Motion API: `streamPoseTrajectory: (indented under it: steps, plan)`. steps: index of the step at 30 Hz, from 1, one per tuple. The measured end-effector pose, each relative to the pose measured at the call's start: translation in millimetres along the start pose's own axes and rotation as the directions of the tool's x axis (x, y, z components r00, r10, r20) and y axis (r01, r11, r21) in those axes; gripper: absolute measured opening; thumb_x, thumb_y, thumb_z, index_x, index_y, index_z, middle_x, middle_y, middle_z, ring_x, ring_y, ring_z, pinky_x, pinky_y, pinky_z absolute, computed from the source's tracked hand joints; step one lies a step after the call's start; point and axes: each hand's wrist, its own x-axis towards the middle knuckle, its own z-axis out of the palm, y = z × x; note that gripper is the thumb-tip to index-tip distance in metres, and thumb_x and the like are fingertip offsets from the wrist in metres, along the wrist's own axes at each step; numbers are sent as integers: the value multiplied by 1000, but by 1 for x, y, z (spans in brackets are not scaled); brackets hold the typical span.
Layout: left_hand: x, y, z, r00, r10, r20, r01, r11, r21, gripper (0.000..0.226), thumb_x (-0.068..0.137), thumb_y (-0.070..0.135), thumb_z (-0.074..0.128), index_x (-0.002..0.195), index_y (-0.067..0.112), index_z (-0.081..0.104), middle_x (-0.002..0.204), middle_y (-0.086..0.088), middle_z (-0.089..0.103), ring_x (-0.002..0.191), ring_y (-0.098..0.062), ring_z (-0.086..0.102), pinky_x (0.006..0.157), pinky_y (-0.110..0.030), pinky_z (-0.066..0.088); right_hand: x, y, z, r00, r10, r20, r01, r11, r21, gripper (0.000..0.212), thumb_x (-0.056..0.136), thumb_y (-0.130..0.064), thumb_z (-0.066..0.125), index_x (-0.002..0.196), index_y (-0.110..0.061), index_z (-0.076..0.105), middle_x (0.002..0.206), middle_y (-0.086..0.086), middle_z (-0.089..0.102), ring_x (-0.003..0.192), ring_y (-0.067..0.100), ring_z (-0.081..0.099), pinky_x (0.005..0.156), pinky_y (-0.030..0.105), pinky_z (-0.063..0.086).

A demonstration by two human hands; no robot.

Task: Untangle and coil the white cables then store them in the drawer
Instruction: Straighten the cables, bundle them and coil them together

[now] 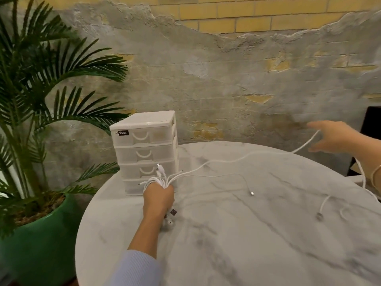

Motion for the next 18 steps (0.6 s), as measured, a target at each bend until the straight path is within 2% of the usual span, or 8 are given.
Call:
streamPoseTrajectory:
  steps: [2, 4, 7, 9, 11, 14, 16, 18]
  plan:
    - [-2, 2, -1, 1000, 8, 22, -7, 1000, -13, 13, 88, 12, 50, 92, 1, 55, 63, -8, 57, 48, -18, 53, 45, -23, 39, -6, -16, 0, 999, 4, 36, -5, 1000, 9, 65, 82, -31, 71, 140, -17, 45, 137, 7, 53, 128, 28, 45, 104, 33, 35]
    - [-5, 5, -3, 998, 15, 58, -14, 1000, -25, 11, 89, 12, 50, 81, 5, 52, 59, -6, 55, 45, -18, 52, 41, -21, 36, -12, -35, 0, 989, 7, 150, -5, 1000, -10, 58, 86, -34, 66, 138, -18, 47, 128, 8, 59, 113, 27, 56, 97, 32, 39]
    - [-8, 9, -2, 993, 27, 113, -23, 999, -35, 19, 91, 18, 52, 74, 9, 49, 57, -5, 54, 43, -15, 51, 33, -15, 33, -23, -70, 5, 902, 0, 432, 36, 996, -76, 56, 91, -38, 57, 140, -14, 42, 119, 4, 62, 70, 16, 67, 92, 31, 47]
    - [-9, 9, 0, 988, 32, 152, -20, 997, -79, 21, 91, 22, 55, 77, 7, 50, 54, -5, 53, 38, -13, 49, 36, -16, 35, -30, -96, 9, 860, -38, 510, 148, 973, -177, 53, 94, -41, 50, 136, -10, 46, 107, -1, 65, 55, 9, 65, 93, 31, 49]
    - [-10, 10, 1, 978, 51, 201, -29, 993, -113, 28, 91, 25, 56, 72, 6, 49, 46, -2, 50, 30, -9, 44, 39, -18, 35, -41, -124, 12, 882, -193, 430, 291, 940, -176, 44, 95, -41, 48, 130, -16, 54, 113, -1, 65, 74, 13, 68, 95, 25, 44]
    - [-14, 12, 2, 962, 79, 261, -36, 986, -165, 35, 90, 28, 59, 66, 5, 47, 37, 1, 46, 28, -9, 40, 40, -18, 34, -68, -169, 22, 887, -446, 121, 426, 890, 159, 29, 95, -33, 51, 120, -23, 63, 121, -2, 64, 108, 17, 58, 89, 22, 38]
    - [-16, 13, 3, 953, 85, 290, -16, 972, -233, 34, 88, 26, 61, 64, 6, 49, 35, 0, 45, 34, -14, 40, 45, -22, 35, -83, -195, 34, 864, -504, 4, 474, 815, 333, 26, 95, -34, 51, 107, -19, 69, 108, 1, 68, 98, 17, 57, 77, 22, 37]
    - [-16, 12, 4, 942, 94, 321, 10, 952, -307, 32, 87, 23, 63, 62, 8, 50, 36, 0, 43, 40, -18, 39, 51, -27, 35, -95, -211, 49, 879, -477, -9, 425, 774, 469, 31, 95, -40, 49, 91, -17, 70, 91, 2, 69, 79, 14, 56, 65, 25, 38]
